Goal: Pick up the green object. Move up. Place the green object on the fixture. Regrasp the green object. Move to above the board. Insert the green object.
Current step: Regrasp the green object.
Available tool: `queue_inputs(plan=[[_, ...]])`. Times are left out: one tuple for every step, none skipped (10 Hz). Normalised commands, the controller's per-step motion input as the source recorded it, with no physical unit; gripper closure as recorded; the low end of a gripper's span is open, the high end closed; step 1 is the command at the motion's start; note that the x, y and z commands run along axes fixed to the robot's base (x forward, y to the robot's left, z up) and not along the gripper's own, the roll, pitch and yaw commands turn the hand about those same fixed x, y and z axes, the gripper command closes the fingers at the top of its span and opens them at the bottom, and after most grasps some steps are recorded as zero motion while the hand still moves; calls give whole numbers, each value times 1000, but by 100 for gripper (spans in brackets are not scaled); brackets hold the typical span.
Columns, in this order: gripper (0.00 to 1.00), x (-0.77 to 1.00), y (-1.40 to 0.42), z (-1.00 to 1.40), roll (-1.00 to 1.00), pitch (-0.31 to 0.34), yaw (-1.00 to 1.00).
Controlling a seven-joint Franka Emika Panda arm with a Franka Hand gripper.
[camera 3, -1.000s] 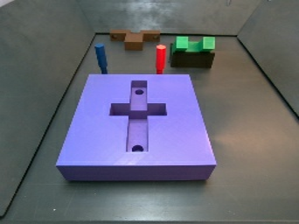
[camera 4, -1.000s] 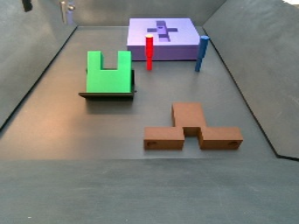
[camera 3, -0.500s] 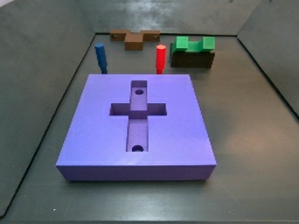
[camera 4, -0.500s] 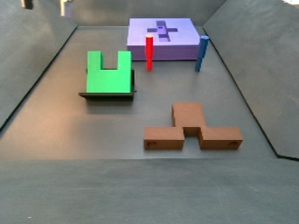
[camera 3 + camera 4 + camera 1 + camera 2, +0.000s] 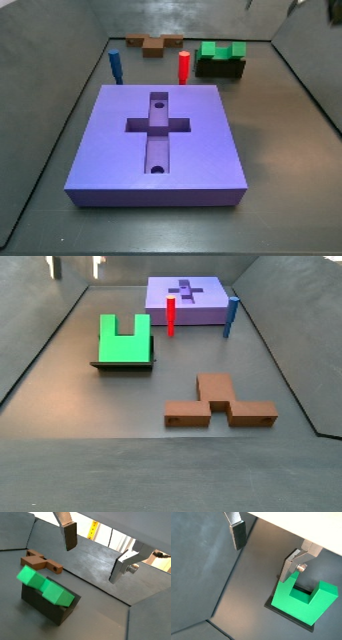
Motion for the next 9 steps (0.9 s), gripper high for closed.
queue_inputs(plan=[[0, 69, -114, -511, 720, 140, 86], [0, 0, -109, -431, 823, 120, 97], [0, 0, -111, -340, 929, 106, 166], [0, 23, -69, -149, 509, 63, 140], [0, 0, 0, -49, 0, 0, 0], [0, 0, 34, -314, 0, 0, 149], [0, 57, 20, -346, -3, 0, 331], [0, 0, 0, -246, 0, -31, 363], [0, 49, 0, -86, 63, 0, 163]])
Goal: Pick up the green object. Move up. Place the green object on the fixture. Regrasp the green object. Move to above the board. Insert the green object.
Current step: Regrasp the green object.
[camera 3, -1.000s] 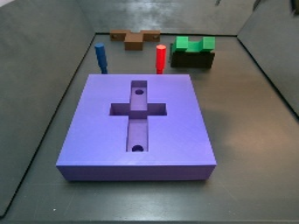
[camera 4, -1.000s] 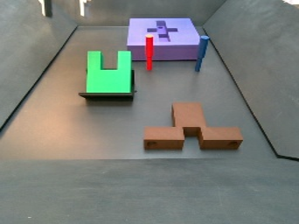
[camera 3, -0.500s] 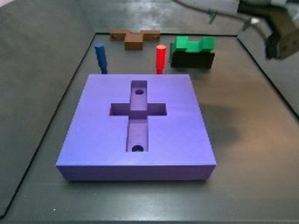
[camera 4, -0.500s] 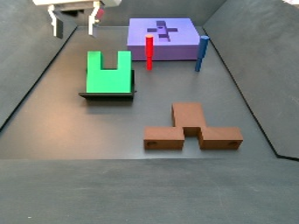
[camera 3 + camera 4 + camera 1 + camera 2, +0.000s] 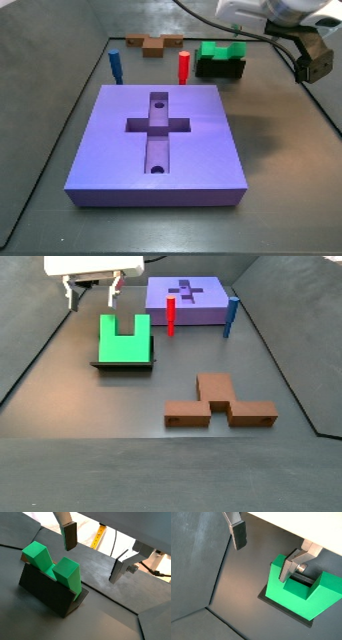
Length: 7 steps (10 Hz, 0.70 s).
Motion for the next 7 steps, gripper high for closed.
queue_inputs(plan=[[0, 0, 0, 0, 129, 0, 97], [0, -26, 83, 69, 57, 0, 100], [0, -297, 140, 0, 26, -106, 60], [0, -371, 171, -91, 60, -163, 91], [0, -337, 83, -171, 126, -197, 109], [0, -177, 0, -217, 203, -163, 140], [0, 0, 0, -169, 200, -74, 134]])
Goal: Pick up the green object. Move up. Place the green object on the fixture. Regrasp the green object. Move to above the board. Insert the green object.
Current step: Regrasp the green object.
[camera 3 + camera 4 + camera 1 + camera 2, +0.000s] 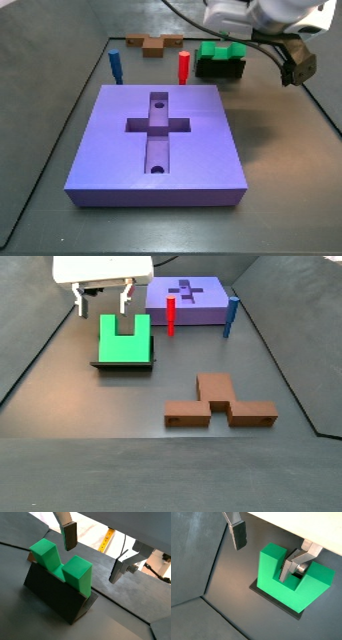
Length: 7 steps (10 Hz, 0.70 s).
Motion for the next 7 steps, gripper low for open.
queue_inputs(plan=[[0, 117, -26, -137, 214, 0, 103], [0, 260, -26, -97, 226, 0, 46], [0, 320, -9, -171, 311, 6, 0], [0, 200, 0, -303, 303, 0, 0], [0, 163, 0, -303, 237, 0, 0], [0, 0, 0, -254, 111, 0, 0], [0, 0, 0, -109, 0, 0, 0]])
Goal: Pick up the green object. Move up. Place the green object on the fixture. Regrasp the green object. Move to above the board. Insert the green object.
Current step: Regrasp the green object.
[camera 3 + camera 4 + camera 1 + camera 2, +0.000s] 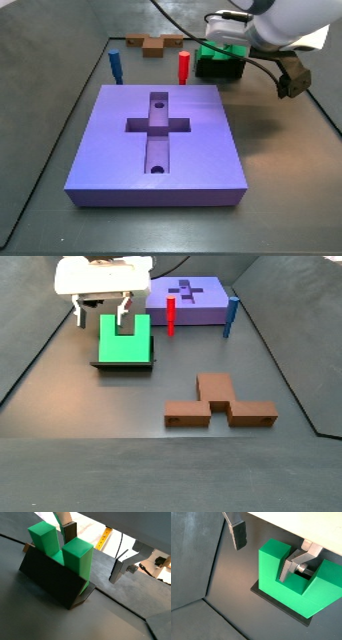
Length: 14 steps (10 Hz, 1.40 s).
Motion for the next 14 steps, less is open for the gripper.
queue_inputs(plan=[[0, 0, 0, -77, 0, 0, 0], [0, 0, 0, -126, 0, 0, 9], [0, 0, 0, -137, 0, 0, 0], [0, 0, 0, -117, 0, 0, 0], [0, 0, 0, 0, -111, 0, 17], [0, 0, 0, 0, -274, 0, 177], [0, 0, 0, -29, -151, -6, 206], [0, 0, 0, -137, -43, -6, 231], [0, 0, 0, -23, 0, 0, 186], [0, 0, 0, -57, -40, 0, 123], [0, 0, 0, -89, -37, 0, 103], [0, 0, 0, -114, 0, 0, 63], [0, 0, 0, -114, 0, 0, 43], [0, 0, 0, 0, 0, 0, 0]])
